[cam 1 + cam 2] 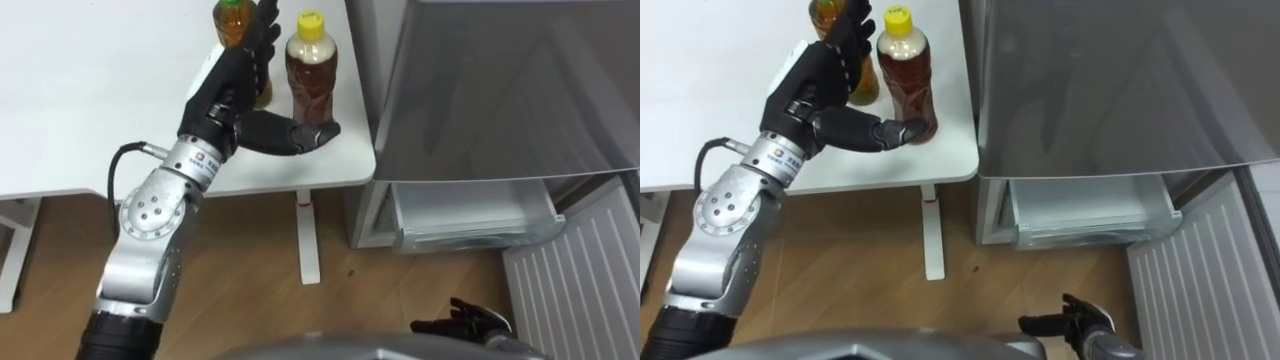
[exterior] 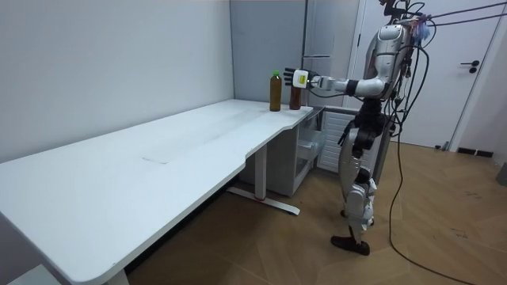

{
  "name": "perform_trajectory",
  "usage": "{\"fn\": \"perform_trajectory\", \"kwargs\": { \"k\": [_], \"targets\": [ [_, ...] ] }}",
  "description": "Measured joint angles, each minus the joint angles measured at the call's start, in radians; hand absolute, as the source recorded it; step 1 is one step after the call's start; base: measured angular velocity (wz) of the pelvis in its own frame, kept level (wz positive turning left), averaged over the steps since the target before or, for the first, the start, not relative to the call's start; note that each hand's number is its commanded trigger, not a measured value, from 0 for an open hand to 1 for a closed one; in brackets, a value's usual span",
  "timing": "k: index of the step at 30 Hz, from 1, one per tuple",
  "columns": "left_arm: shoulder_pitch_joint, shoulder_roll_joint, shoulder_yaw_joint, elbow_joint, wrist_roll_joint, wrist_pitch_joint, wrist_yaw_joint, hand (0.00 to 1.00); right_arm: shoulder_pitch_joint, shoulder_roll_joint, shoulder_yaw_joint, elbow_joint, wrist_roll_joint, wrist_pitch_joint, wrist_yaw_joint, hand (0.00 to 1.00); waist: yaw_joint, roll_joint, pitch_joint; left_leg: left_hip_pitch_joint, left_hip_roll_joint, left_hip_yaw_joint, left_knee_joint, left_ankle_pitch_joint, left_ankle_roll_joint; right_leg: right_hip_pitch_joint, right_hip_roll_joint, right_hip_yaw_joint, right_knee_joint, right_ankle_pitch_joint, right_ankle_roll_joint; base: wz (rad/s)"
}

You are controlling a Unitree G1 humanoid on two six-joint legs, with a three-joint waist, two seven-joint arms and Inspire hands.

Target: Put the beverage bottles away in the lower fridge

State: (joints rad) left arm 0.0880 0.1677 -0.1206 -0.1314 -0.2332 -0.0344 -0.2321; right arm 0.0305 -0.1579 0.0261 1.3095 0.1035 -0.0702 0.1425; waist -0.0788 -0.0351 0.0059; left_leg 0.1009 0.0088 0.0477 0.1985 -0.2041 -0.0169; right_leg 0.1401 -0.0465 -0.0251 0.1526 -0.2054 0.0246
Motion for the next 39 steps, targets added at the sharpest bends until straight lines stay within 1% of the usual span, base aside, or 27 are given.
{"fn": "perform_trajectory", "kwargs": {
  "k": [3, 4, 5, 6, 7, 9, 10, 11, 13, 16, 17, 20, 22, 25, 29, 33, 36, 39],
  "targets": [
    [-0.006, 0.0, 0.0, 0.0, -0.043, 0.009, -0.018, 0.0, 0.001, -0.001, -0.006, -0.002, 0.0, 0.008, 0.015, 0.0, -0.001, 0.002, -0.0009, 0.0, 0.001, 0.004, 0.0, 0.0, 0.0, -0.001, 0.0, 0.001, 0.0, 0.0, 0.0, -0.01],
    [-0.007, 0.0, 0.0, 0.0, -0.05, 0.013, -0.023, 0.0, 0.001, -0.002, -0.009, -0.002, 0.0, 0.008, 0.017, 0.0, -0.002, 0.008, -0.005, 0.0, 0.001, 0.005, 0.0, 0.0, 0.0, -0.001, 0.0, 0.001, 0.0, 0.0, 0.0, 0.0],
    [-0.007, -0.001, 0.0, 0.0, -0.052, 0.015, -0.025, 0.0, 0.001, -0.002, -0.01, -0.002, 0.0, 0.009, 0.02, 0.0, -0.003, 0.005, -0.0033, 0.0, 0.001, 0.006, 0.0, 0.0, 0.0, -0.001, 0.0, 0.001, 0.0, 0.0, 0.0, 0.0],
    [-0.007, 0.0, 0.001, 0.0, -0.065, 0.022, -0.028, 0.0, 0.001, -0.002, -0.012, -0.002, 0.0, 0.012, 0.023, 0.0, -0.003, 0.009, -0.0053, 0.002, 0.002, 0.008, 0.0, 0.0, 0.0, 0.001, 0.0, 0.003, 0.0, 0.0, 0.0, -0.04],
    [-0.007, 0.0, 0.001, 0.0, -0.071, 0.031, -0.035, 0.0, 0.0, -0.002, -0.012, -0.003, 0.0, 0.02, 0.023, 0.0, -0.003, 0.009, -0.0049, 0.007, 0.002, 0.01, -0.001, 0.0, 0.0, 0.004, 0.001, 0.007, 0.0, 0.0, 0.0, -0.06],
    [-0.007, -0.001, 0.001, 0.008, -0.093, 0.036, -0.041, 0.0, -0.001, -0.003, -0.012, -0.008, 0.0, 0.028, 0.021, 0.0, -0.004, 0.013, -0.0039, 0.011, 0.003, 0.017, -0.001, 0.0, 0.0, 0.006, 0.001, 0.013, 0.0, 0.0, 0.0, -0.1],
    [-0.007, -0.001, 0.001, 0.015, -0.106, 0.039, -0.043, 0.0, -0.001, -0.005, -0.011, -0.014, 0.0, 0.029, 0.02, 0.0, -0.004, 0.014, -0.0006, 0.013, 0.003, 0.021, -0.002, 0.0, 0.0, 0.006, 0.002, 0.019, 0.0, 0.0, 0.0, -0.1],
    [-0.007, -0.001, 0.001, 0.018, -0.111, 0.041, -0.043, 0.0, 0.0, -0.006, -0.011, -0.015, 0.0, 0.029, 0.02, 0.0, -0.004, 0.014, 0.001, 0.014, 0.003, 0.022, -0.002, -0.001, 0.0, 0.005, 0.002, 0.021, 0.0, 0.0, 0.0, -0.08],
    [-0.01, -0.001, 0.001, 0.031, -0.114, 0.046, -0.042, 0.0, 0.001, -0.01, -0.012, -0.019, 0.002, 0.033, 0.017, 0.0, -0.006, 0.022, 0.0013, 0.014, 0.005, 0.027, -0.003, -0.001, 0.001, 0.003, 0.003, 0.025, 0.001, 0.0, 0.0, -0.05],
    [-0.011, 0.001, 0.002, 0.035, -0.14, 0.06, -0.042, 0.0, 0.001, -0.011, -0.012, -0.025, 0.003, 0.041, 0.005, 0.0, -0.008, 0.027, 0.0015, 0.015, 0.007, 0.027, -0.006, -0.003, 0.002, 0.002, 0.006, 0.026, 0.001, 0.001, -0.001, 0.0],
    [-0.011, 0.002, 0.002, 0.035, -0.151, 0.061, -0.042, 0.0, 0.001, -0.011, -0.012, -0.025, 0.004, 0.041, 0.002, 0.0, -0.009, 0.03, 0.0006, 0.016, 0.007, 0.027, -0.006, -0.003, 0.002, 0.002, 0.006, 0.027, 0.001, 0.001, -0.001, 0.0],
    [-0.012, 0.004, 0.002, 0.039, -0.158, 0.061, -0.036, 0.0, 0.003, -0.012, -0.012, -0.023, 0.004, 0.041, -0.015, 0.0, -0.012, 0.033, 0.0024, 0.019, 0.01, 0.032, -0.009, -0.003, 0.002, 0.002, 0.009, 0.033, 0.002, 0.003, -0.003, -0.04],
    [-0.028, 0.005, 0.011, 0.062, -0.159, 0.061, -0.032, 0.0, 0.008, -0.012, -0.02, -0.025, 0.004, 0.042, -0.033, 0.0, -0.019, 0.04, 0.0048, 0.018, 0.012, 0.033, -0.009, -0.003, 0.001, 0.0, 0.012, 0.034, 0.002, 0.003, -0.004, 0.0],
    [-0.052, 0.006, 0.022, 0.093, -0.159, 0.063, -0.019, 0.0, 0.011, -0.013, -0.031, -0.032, 0.004, 0.046, -0.041, 0.0, -0.03, 0.048, 0.004, 0.02, 0.013, 0.035, -0.011, -0.003, 0.001, -0.001, 0.013, 0.039, 0.002, 0.003, -0.004, -0.03],
    [-0.081, 0.004, 0.023, 0.136, -0.159, 0.064, -0.013, 0.0, 0.018, -0.012, -0.049, -0.039, 0.0, 0.048, -0.048, 0.0, -0.036, 0.047, 0.0047, 0.023, 0.013, 0.039, -0.012, -0.003, 0.001, -0.001, 0.014, 0.043, 0.003, 0.003, -0.004, -0.02],
    [-0.084, 0.004, 0.024, 0.144, -0.158, 0.064, -0.011, 0.0, 0.028, -0.011, -0.05, -0.058, 0.0, 0.049, -0.062, 0.0, -0.039, 0.037, 0.0052, 0.026, 0.014, 0.045, -0.012, -0.003, 0.001, -0.001, 0.014, 0.049, 0.003, 0.003, -0.004, -0.04],
    [-0.085, 0.005, 0.03, 0.152, -0.158, 0.064, -0.011, 0.0, 0.029, -0.011, -0.05, -0.059, -0.03, 0.05, -0.067, 0.0, -0.052, 0.027, 0.0043, 0.026, 0.014, 0.046, -0.012, -0.003, 0.001, -0.001, 0.014, 0.05, 0.003, 0.003, -0.004, 0.0],
    [-0.104, 0.005, 0.031, 0.168, -0.158, 0.072, -0.011, 0.0, 0.031, -0.011, -0.05, -0.058, -0.062, 0.055, -0.069, 0.0, -0.055, 0.022, 0.0056, 0.027, 0.014, 0.047, -0.012, -0.003, 0.001, -0.001, 0.014, 0.052, 0.004, 0.003, -0.004, 0.0]
  ]
}}
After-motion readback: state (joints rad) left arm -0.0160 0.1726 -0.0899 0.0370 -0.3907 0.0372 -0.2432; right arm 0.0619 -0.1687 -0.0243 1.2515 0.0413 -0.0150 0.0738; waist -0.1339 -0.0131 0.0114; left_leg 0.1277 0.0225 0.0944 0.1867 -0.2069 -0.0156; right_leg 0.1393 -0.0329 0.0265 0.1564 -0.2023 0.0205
